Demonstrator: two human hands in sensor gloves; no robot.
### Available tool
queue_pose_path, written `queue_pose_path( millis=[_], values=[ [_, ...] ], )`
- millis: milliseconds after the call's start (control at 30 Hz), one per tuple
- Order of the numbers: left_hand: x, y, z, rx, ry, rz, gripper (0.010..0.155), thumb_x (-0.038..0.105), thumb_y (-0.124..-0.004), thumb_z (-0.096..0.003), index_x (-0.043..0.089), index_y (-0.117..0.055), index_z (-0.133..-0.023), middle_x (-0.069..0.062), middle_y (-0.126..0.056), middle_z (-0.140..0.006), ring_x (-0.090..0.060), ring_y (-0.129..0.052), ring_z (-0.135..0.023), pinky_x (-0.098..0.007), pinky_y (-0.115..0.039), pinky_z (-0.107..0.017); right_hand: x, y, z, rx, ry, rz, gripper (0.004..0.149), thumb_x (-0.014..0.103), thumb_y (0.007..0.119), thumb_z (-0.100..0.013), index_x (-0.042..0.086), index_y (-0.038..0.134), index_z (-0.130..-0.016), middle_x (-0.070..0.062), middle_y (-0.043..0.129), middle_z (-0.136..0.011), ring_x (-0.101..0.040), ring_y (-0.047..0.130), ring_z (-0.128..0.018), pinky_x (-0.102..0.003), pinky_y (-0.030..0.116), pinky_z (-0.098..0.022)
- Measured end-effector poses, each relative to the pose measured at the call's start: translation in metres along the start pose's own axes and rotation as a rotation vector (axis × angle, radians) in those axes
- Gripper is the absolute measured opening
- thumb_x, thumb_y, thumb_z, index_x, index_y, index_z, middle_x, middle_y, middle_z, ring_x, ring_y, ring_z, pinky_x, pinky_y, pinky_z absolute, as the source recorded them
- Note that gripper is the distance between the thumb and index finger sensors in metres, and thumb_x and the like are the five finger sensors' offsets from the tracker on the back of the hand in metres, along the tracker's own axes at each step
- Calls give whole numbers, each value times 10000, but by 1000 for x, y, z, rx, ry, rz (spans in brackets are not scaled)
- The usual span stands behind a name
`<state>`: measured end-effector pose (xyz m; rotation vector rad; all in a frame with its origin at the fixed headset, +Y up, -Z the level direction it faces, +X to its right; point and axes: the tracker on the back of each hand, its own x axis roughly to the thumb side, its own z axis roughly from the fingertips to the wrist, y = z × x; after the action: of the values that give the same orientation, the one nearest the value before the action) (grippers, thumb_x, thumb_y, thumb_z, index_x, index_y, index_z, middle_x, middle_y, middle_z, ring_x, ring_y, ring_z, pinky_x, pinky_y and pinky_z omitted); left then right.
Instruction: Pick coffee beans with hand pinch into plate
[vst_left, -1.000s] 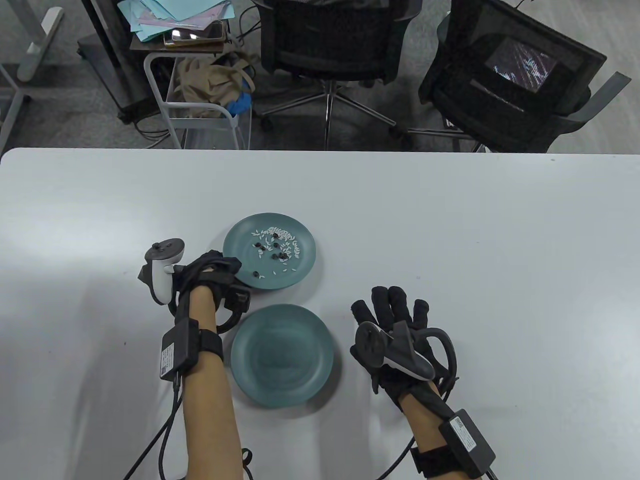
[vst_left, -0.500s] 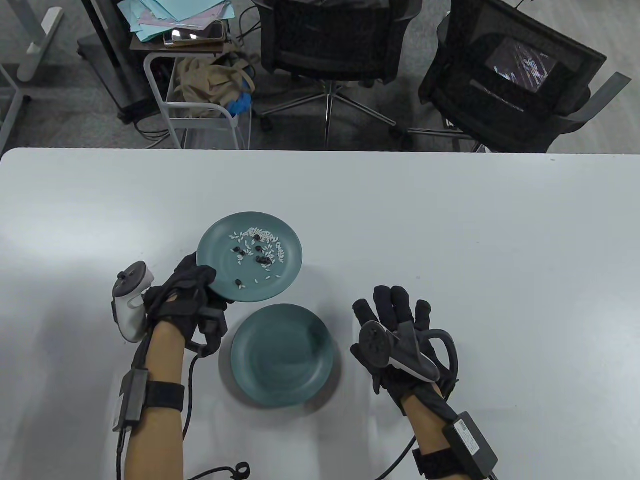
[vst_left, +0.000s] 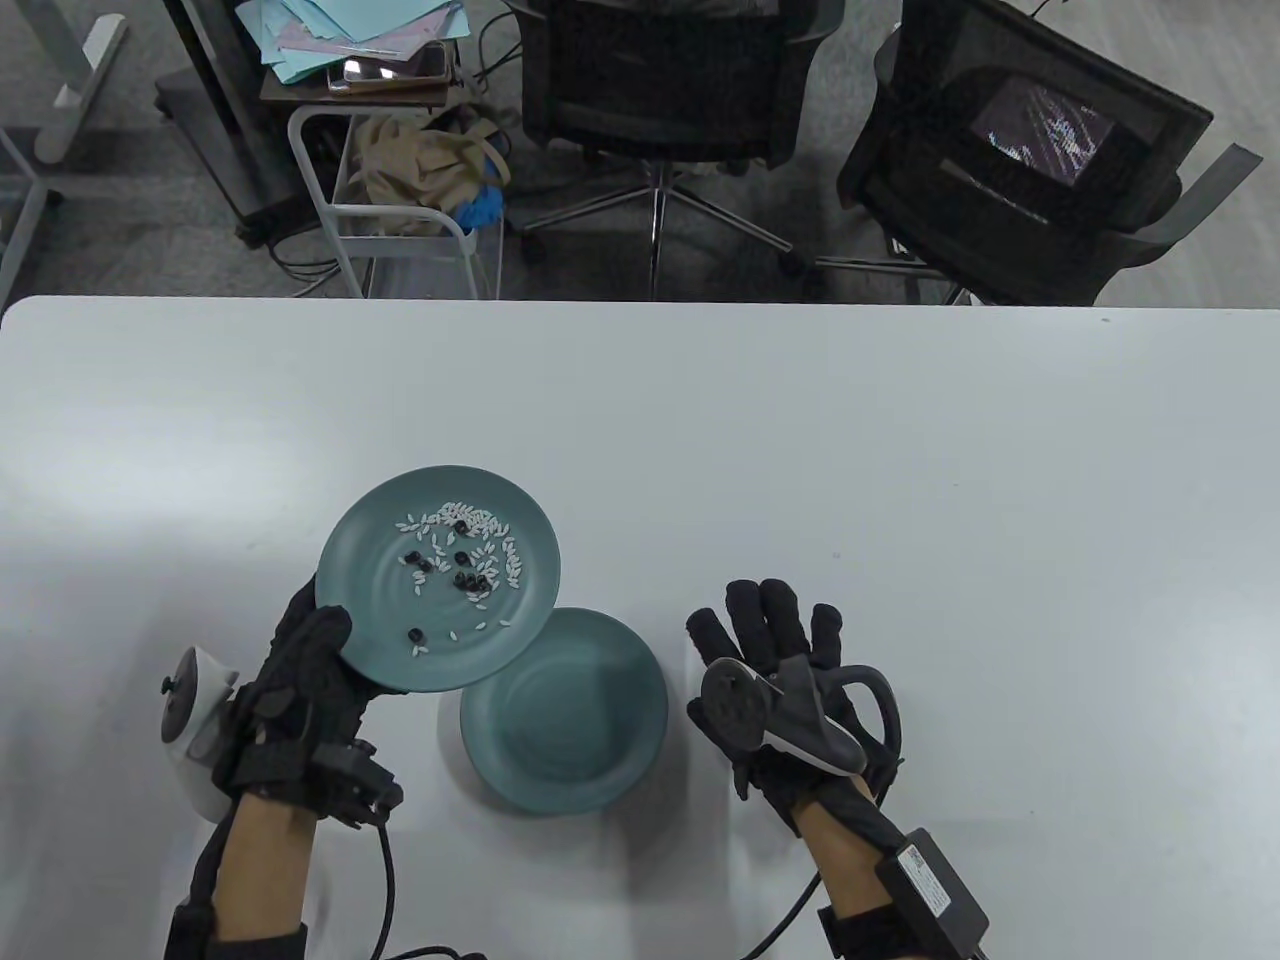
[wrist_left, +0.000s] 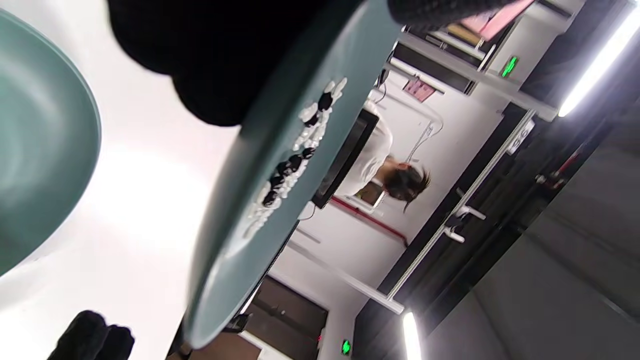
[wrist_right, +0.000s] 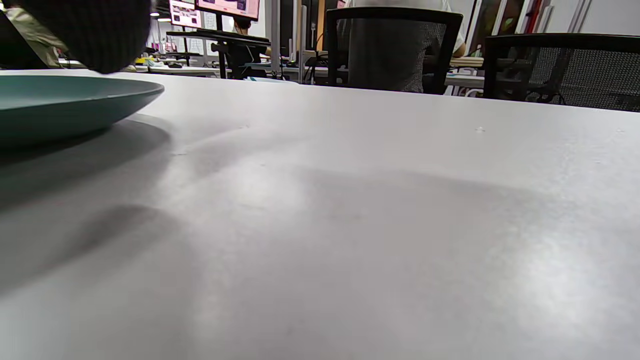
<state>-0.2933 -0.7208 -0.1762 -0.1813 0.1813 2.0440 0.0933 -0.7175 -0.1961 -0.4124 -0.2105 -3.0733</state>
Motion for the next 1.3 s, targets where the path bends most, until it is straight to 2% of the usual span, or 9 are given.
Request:
queue_pose_path(
  millis=[167, 367, 567, 700, 800, 967, 1067, 1167, 1300],
  values=[
    [-21, 8, -2, -1, 18, 15, 647, 411, -674, -484, 286, -344, -1026, -102, -670, -927, -357, -879, -621, -422, -782, -445, 2, 5, 1, -1, -14, -1, 746, 608, 683, -434, 392, 257, -1007, -52, 123, -1126, -369, 126, -1041, -712, 225, -702],
    [-28, 5, -4, -26, 40, 9, 644, 408, -686, -479, 283, -365, -1024, -104, -679, -924, -366, -880, -614, -429, -781, -441, -4, 11, 2, -1, 16, -25, 743, 605, 683, -433, 388, 262, -1006, -52, 140, -1127, -366, 143, -1043, -712, 231, -702],
    [-30, -3, -5, -84, 40, 14, 637, 411, -678, -483, 287, -367, -1025, -92, -679, -931, -358, -880, -623, -423, -783, -448, -15, -2, 8, -189, 50, -153, 720, 579, 696, -434, 348, 330, -1009, -79, 314, -1127, -370, 376, -1026, -674, 410, -698],
    [-30, -6, -4, -97, 37, 15, 637, 412, -679, -484, 290, -367, -1025, -92, -678, -931, -357, -880, -624, -422, -783, -448, -13, -29, 19, -390, 39, -241, 672, 562, 725, -437, 295, 466, -996, -116, 529, -1076, -362, 645, -890, -595, 597, -610],
    [-30, -5, -5, -106, 34, 25, 637, 415, -677, -486, 295, -363, -1026, -88, -675, -935, -355, -878, -629, -421, -782, -452, -1, -58, 29, -535, -1, -256, 624, 551, 755, -435, 275, 570, -964, -114, 676, -1013, -336, 772, -776, -551, 671, -531],
    [-29, -7, -5, -124, 35, 36, 639, 421, -676, -489, 298, -356, -1028, -84, -669, -940, -352, -875, -634, -419, -781, -456, 29, -103, 28, -660, -51, -213, 533, 507, 813, -426, 253, 716, -885, -101, 859, -882, -295, 890, -627, -511, 727, -446],
    [-31, -8, -5, -128, 36, 33, 636, 420, -674, -488, 296, -359, -1027, -83, -672, -938, -350, -877, -632, -417, -783, -455, 53, -127, 20, -670, -92, -210, 456, 450, 850, -422, 244, 790, -825, -93, 932, -806, -278, 929, -555, -499, 743, -418],
    [-33, -9, -5, -127, 44, 29, 639, 419, -676, -488, 292, -357, -1028, -87, -671, -937, -354, -876, -630, -418, -783, -454, 86, -144, 9, -586, -180, -179, 403, 410, 869, -417, 252, 829, -785, -80, 969, -753, -264, 946, -519, -503, 742, -423],
    [-33, -11, -6, -136, 47, 26, 639, 421, -674, -489, 296, -353, -1028, -83, -667, -940, -352, -873, -636, -416, -782, -458, 135, -157, -1, -483, -287, -37, 412, 404, 891, -403, 268, 831, -788, -71, 972, -749, -255, 947, -530, -513, 732, -448]
  ],
)
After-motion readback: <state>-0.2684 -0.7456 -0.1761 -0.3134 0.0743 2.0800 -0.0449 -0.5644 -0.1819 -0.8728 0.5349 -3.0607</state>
